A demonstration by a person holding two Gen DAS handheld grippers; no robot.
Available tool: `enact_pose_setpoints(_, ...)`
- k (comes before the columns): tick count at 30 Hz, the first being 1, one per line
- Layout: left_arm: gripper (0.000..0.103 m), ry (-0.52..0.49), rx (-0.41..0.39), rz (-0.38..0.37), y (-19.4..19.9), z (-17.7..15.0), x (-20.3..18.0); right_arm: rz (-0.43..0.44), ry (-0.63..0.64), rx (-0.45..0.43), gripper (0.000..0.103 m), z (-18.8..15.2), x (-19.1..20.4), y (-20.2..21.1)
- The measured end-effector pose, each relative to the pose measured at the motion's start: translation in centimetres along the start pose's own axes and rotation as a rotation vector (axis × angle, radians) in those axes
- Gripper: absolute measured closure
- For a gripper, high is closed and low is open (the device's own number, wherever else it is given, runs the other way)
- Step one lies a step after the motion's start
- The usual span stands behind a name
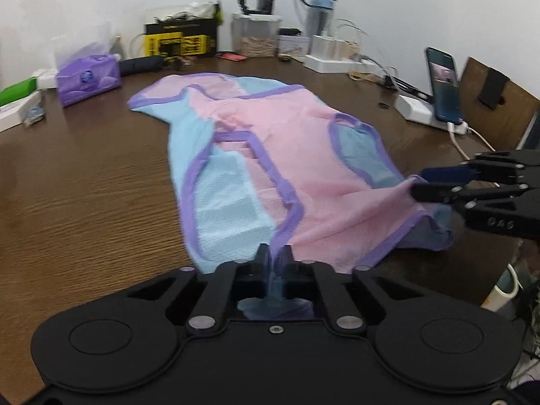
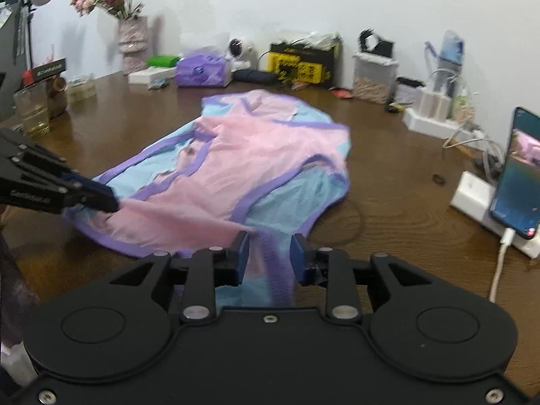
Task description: Fold clothes
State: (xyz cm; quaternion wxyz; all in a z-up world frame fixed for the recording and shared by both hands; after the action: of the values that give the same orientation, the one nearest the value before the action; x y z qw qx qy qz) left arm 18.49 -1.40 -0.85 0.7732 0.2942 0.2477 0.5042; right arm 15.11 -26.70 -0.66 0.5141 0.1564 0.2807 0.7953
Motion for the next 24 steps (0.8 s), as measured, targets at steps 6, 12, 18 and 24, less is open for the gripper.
enact_pose_setpoints(6,0.103,0.056,-0.203,0.057,2.7,1.0,1.1,0.005,-0.008,-0.024,0.089,0.0,0.3,0.2)
enact_pose_setpoints(12,0.101,0.069,-0.193,0.129,2.3,0.9,1.5,-0.045,-0.013,-0.054,0.074,0.1,-0.1,0.9)
enact_pose_setpoints(18,0.031,-0.042,-0.240,0.093,4.6,0.0,0.8,-0.028,0.046,-0.036,0.060,-0.7,0.7,2.3)
enact_pose_setpoints(24,0.047,-0.159,-0.121,0.053,3.4,-1.6,-0.7,0.034,0.087,0.017,0.065,-1.2,1.7,3.0)
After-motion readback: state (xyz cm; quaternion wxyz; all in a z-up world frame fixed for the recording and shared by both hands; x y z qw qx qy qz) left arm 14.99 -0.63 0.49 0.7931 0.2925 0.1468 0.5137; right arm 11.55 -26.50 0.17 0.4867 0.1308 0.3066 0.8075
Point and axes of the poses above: each gripper's, at about its wrist camera, not at the fingertips, and y roughly against the way its jaws point, x to its left, z to its top, the point moved 2 cm from there along -y, roughly the way its jaws point, and after that the axes turned 3 degrees about x, right-handed, at the moved point
